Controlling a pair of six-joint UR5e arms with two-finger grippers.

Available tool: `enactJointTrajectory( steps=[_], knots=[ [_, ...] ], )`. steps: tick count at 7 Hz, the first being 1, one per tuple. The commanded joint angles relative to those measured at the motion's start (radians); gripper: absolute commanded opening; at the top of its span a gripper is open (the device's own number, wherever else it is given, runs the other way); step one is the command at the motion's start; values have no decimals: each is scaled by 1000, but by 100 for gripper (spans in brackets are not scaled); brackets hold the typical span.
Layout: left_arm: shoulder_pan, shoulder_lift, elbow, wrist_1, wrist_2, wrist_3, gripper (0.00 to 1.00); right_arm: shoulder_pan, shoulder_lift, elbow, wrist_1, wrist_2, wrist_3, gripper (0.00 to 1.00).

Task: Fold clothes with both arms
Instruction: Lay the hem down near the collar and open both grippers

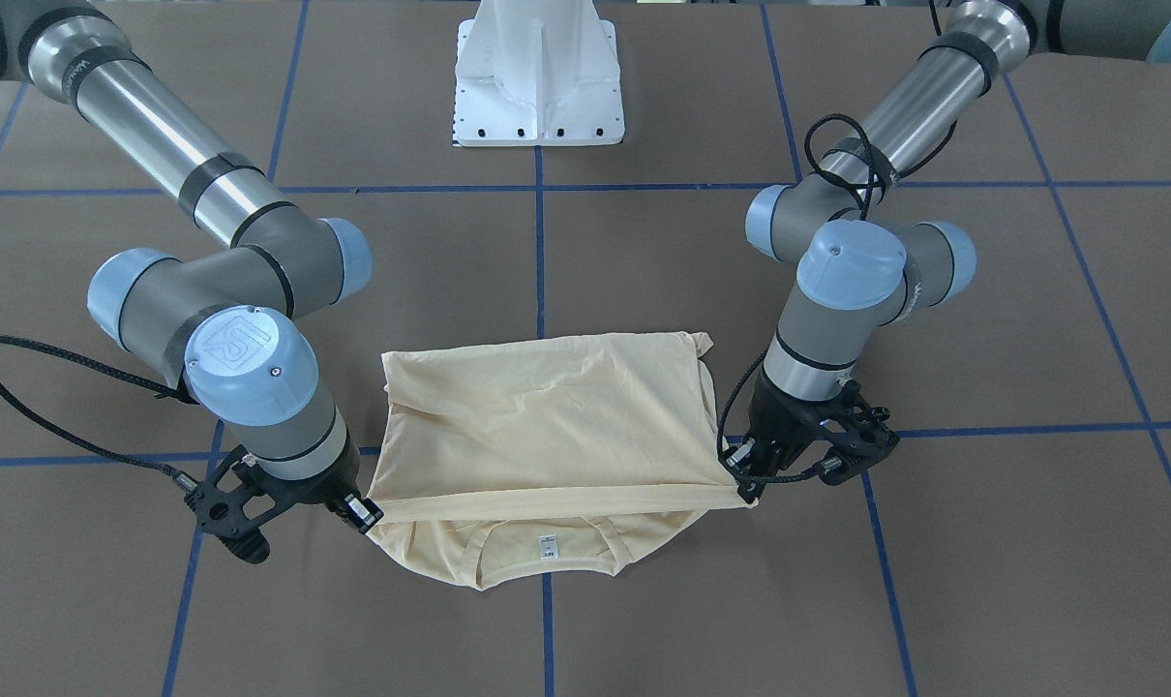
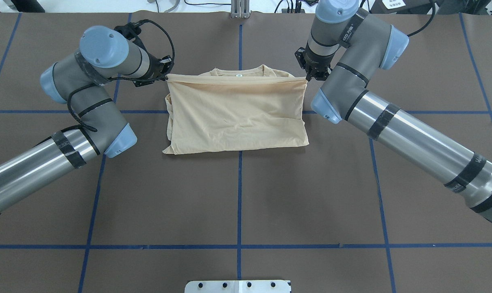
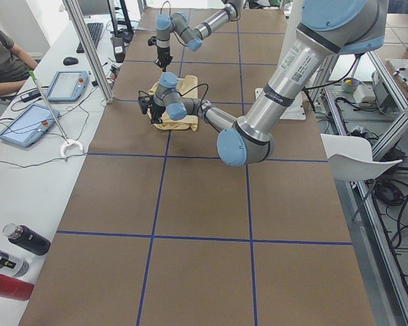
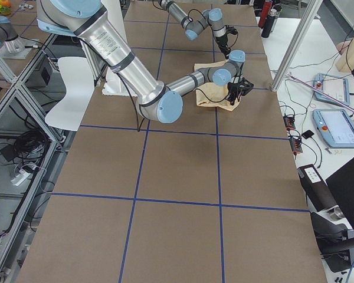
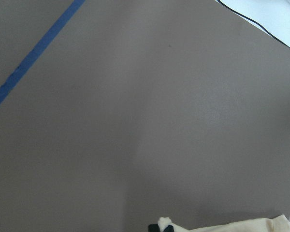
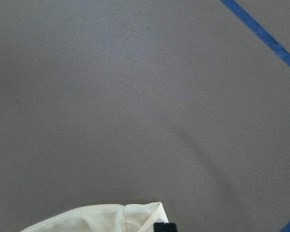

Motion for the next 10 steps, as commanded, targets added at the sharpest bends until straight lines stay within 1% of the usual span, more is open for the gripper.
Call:
enactJointTrajectory(
  steps=[1,2,3,4,5,6,7,8,9,10],
  knots=[
    [1,-6,20,-16,-1,-1,21,-5,-1,-4,6,0,-1,26],
    [1,-6,20,-18,-1,1,30,-5,1,-4,6,0,1,46],
    [1,-6,18,-18,-1,1,35,-5,2,-4,5,0,1,56],
    [1,-6,12,-18,-1,2,35,-5,2,0,6,0,4,57],
    [-2,-4,-14,-19,-4,1,34,-2,2,26,9,1,17,58],
    [-5,5,-61,-15,-10,-1,34,-2,-31,78,15,0,25,62],
    [-8,29,-138,-5,-9,-7,34,-8,-114,185,18,-3,63,65],
    [-9,78,-222,7,-10,-7,35,-18,-183,302,17,-14,88,70],
    [-12,115,-274,8,-9,-7,38,-67,-241,395,18,-73,135,81],
    [-14,130,-293,9,-6,-8,39,-131,-269,460,17,-163,216,80]
  ],
)
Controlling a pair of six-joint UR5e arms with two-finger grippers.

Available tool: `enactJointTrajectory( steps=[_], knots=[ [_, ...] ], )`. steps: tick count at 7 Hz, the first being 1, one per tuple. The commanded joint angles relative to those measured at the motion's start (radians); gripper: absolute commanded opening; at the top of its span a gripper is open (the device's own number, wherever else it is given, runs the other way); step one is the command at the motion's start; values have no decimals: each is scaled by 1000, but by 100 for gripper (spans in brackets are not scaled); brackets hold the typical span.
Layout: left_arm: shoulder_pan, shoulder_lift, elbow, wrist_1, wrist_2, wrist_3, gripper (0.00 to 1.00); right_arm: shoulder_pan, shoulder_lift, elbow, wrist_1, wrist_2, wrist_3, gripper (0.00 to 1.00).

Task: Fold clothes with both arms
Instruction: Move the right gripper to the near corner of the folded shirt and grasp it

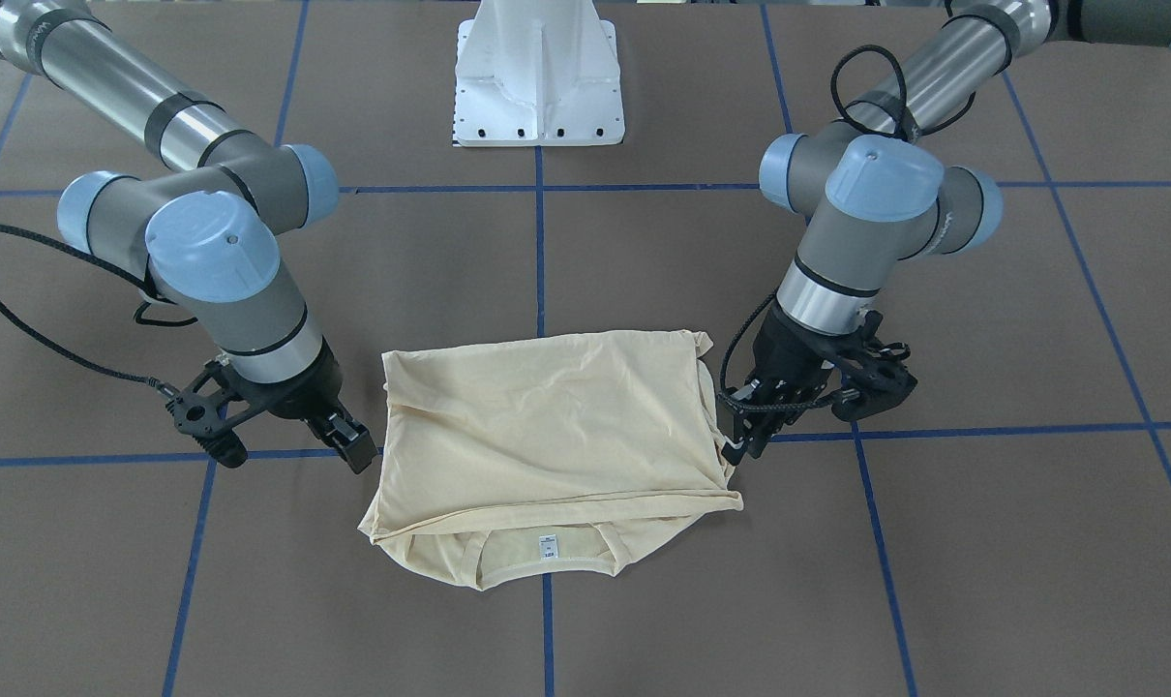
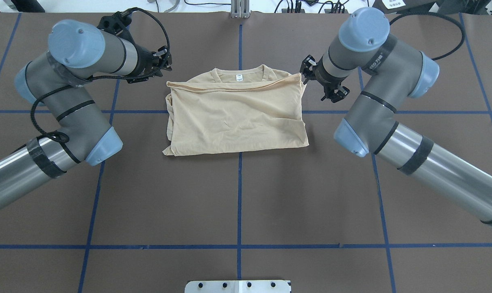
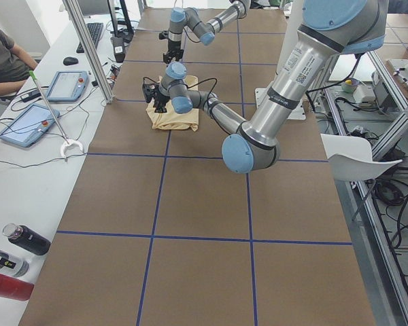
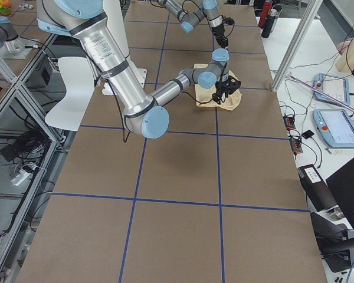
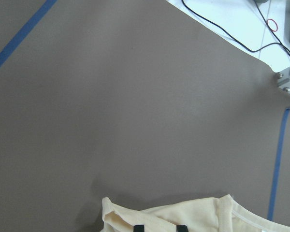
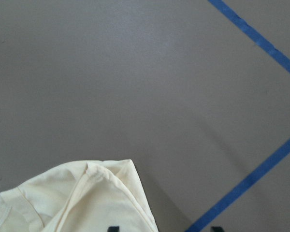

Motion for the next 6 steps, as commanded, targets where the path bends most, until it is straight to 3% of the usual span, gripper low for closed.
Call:
enactJointTrajectory(
  steps=[1,3,6],
  knots=[
    [-5,45,-67,2,4,0,40,-105,-75,120,-1,-120,146,79],
    [-12,48,-75,2,7,0,40,-184,-110,131,1,-214,182,79],
    [-12,48,-82,5,10,0,40,-238,-190,217,1,-216,212,79]
  ],
)
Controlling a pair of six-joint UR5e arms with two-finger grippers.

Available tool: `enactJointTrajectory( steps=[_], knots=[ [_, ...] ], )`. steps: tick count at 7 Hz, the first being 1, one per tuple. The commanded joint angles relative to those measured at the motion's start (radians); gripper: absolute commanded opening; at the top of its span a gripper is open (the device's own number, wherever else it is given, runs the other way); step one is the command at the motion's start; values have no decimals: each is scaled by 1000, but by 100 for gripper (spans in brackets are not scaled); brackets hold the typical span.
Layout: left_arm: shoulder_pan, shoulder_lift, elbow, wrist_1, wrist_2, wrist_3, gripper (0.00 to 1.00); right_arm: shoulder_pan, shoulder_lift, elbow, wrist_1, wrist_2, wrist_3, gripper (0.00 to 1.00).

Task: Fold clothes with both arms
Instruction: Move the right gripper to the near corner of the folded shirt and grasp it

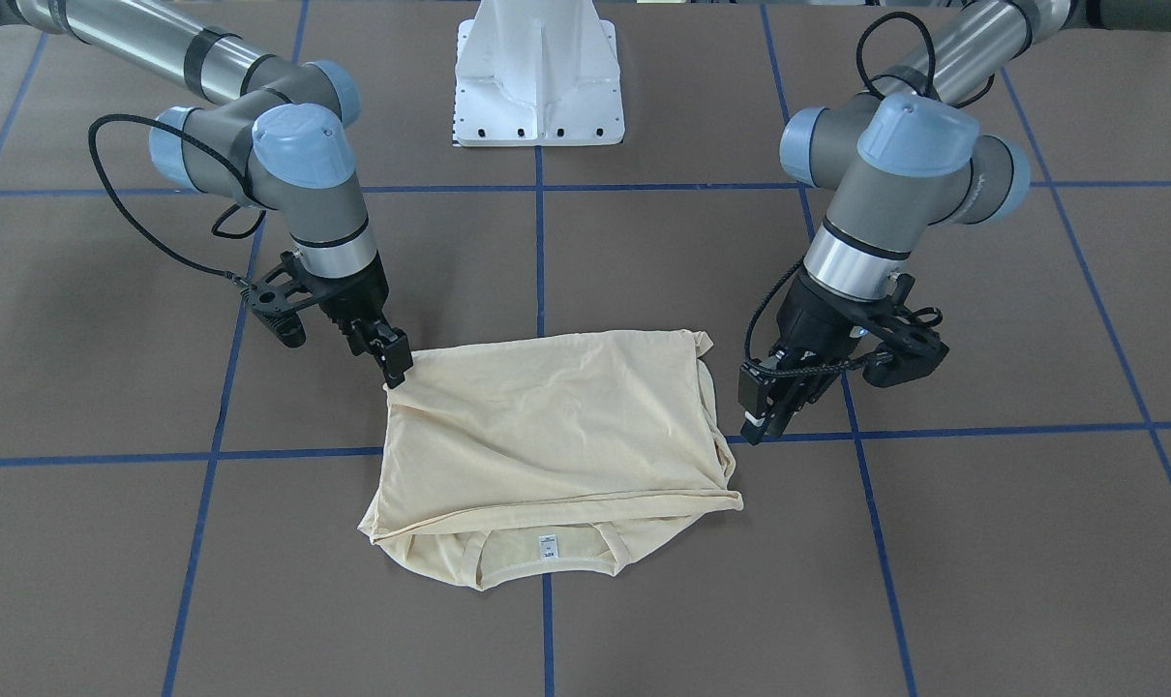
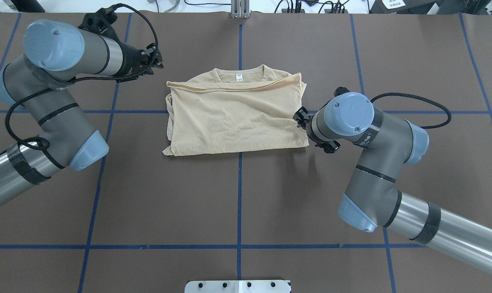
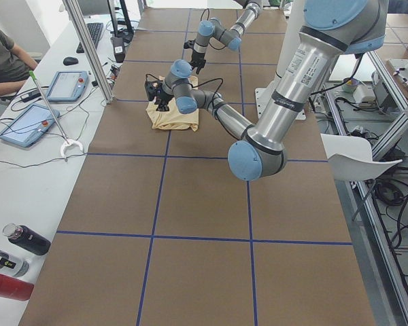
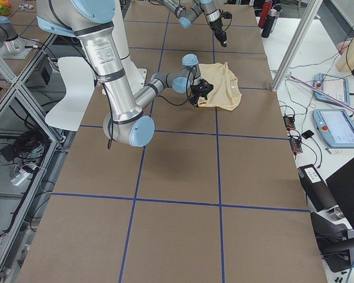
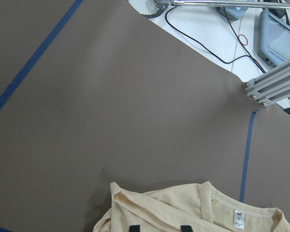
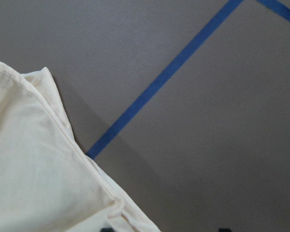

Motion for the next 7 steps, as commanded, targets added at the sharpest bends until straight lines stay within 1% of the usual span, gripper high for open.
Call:
enactJointTrajectory(
  steps=[1,2,5,6,7],
  knots=[
    [0,0,-12,13,2,0,40,-37,-35,43,0,-3,30,79],
    [0,-1,-29,48,33,0,39,-49,-35,37,0,-3,30,79],
    [0,2,-38,54,36,5,39,-52,-24,24,0,-15,24,67],
    [0,8,-41,54,38,5,39,-54,-23,23,0,-28,24,61],
    [0,9,-46,56,62,5,39,-55,-18,23,0,-32,21,53]
  ],
)
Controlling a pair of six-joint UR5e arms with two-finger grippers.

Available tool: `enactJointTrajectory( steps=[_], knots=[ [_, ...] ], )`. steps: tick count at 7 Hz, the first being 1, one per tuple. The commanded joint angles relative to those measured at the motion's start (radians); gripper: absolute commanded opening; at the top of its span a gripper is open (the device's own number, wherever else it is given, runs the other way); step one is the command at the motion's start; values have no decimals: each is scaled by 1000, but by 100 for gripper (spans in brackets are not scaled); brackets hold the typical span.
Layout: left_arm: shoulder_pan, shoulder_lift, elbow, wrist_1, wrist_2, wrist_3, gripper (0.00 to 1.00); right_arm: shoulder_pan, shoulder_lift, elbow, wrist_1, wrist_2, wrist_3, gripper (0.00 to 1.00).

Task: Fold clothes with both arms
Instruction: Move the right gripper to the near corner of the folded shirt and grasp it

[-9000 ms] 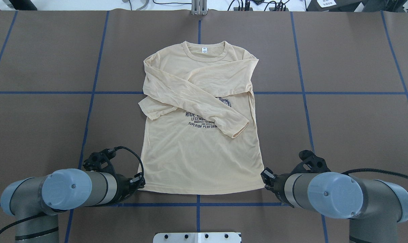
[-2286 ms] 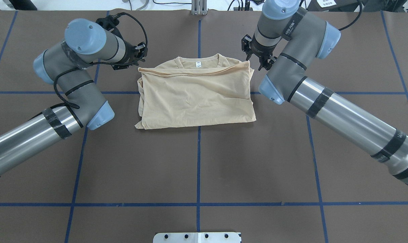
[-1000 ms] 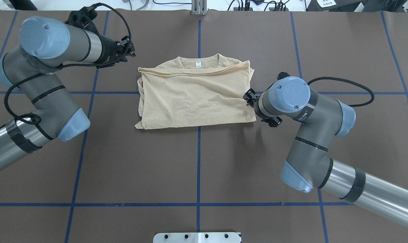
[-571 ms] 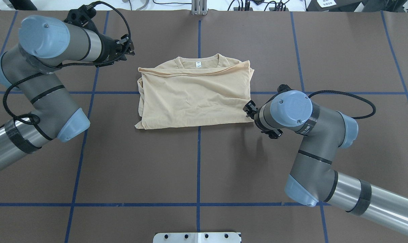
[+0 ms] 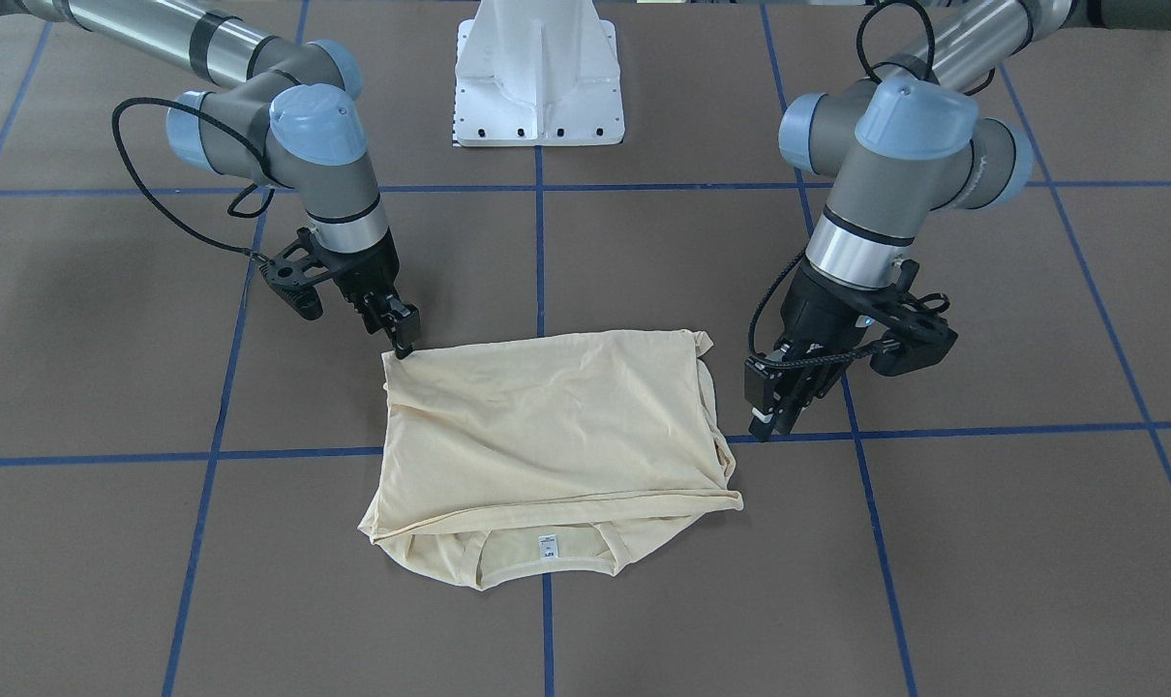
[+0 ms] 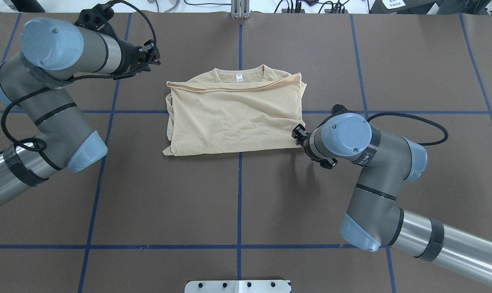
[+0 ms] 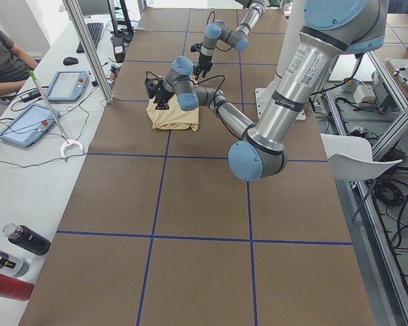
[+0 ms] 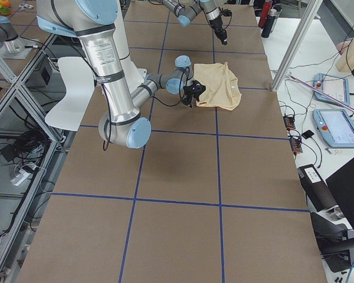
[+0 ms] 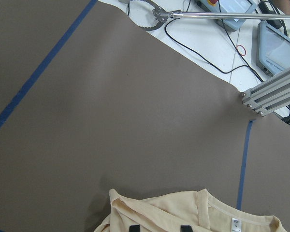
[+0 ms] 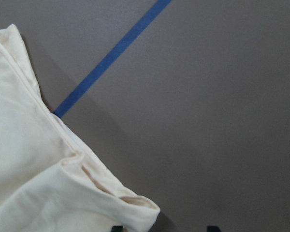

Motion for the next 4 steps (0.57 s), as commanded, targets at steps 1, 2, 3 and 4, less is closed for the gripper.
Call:
enactJointTrajectory(
  steps=[1,2,3,4],
  knots=[
    [0,3,-5,1,23,0,39,0,12,-4,-2,-22,-6,54],
    [0,3,-5,1,23,0,39,5,13,-4,0,-30,-6,56],
    [2,6,-5,1,24,0,39,8,15,-5,-2,-35,-7,58],
    [2,8,-6,1,39,0,39,8,16,-5,-2,-38,-6,58]
  ],
)
